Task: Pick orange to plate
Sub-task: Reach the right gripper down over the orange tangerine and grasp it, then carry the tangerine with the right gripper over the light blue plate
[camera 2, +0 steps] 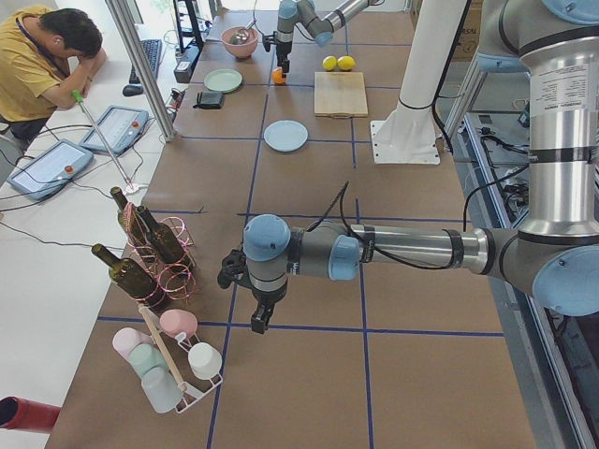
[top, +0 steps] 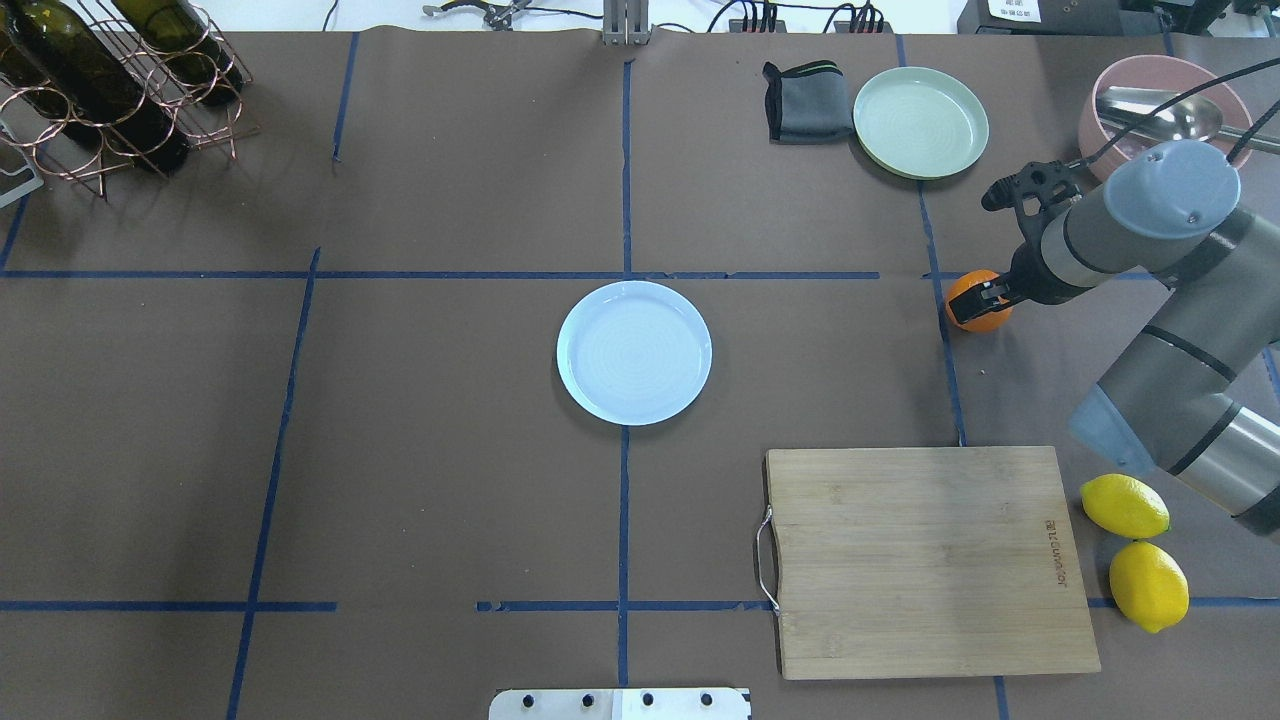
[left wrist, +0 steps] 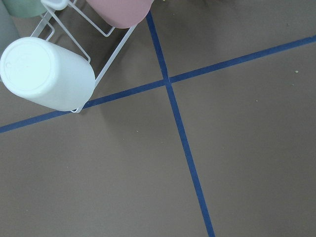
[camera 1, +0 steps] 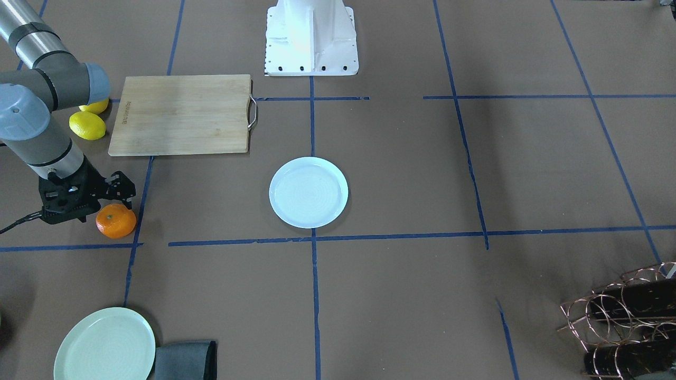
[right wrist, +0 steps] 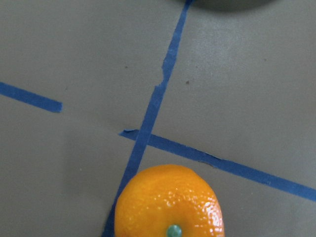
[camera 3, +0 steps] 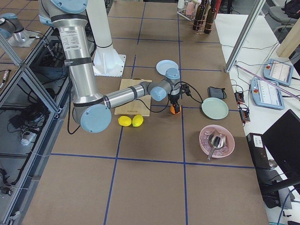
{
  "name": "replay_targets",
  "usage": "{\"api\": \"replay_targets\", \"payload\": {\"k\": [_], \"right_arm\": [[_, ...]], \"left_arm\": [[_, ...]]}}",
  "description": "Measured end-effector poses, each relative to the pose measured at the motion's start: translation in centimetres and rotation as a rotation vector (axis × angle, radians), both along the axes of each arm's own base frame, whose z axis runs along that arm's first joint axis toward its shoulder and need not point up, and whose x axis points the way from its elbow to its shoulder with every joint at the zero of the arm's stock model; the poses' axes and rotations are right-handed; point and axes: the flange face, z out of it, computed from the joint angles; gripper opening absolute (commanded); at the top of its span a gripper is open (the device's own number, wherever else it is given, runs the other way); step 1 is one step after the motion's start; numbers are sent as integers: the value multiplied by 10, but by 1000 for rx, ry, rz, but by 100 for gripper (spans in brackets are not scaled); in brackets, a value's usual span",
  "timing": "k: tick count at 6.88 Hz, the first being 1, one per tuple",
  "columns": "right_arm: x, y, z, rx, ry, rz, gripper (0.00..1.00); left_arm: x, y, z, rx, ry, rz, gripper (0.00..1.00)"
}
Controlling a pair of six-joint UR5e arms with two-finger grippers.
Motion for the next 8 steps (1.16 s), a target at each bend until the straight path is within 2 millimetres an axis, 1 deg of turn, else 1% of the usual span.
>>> {"api": "replay_targets", "payload": {"k": [1,2,3,4,5,6,7,8], "right_arm": [[-6,-5,-1,2,2,-1,100],[-11,-9,-1,-1,6,0,94],[-14,-12,2,-5,10,0,82],[-15,-13,3,-8,13,0,66],[-16,-13,5,-11,15,-1,43],[-16,-13,3,-14,10,4,36],[-19,-14,-9,-16,-8,21,37],[-27,-20,-36,-17,-42,44,37]], "left_arm": [[0,0,0,0,0,0,100],[0,1,0,0,0,-1,100],[-1,1,0,-1,0,-1,100],[-1,1,1,-1,0,-2,100],[-1,2,1,-1,0,-2,100],[-1,2,1,-2,0,-2,100],[-1,2,0,0,0,-2,100],[-1,2,-1,1,0,-3,100]]}}
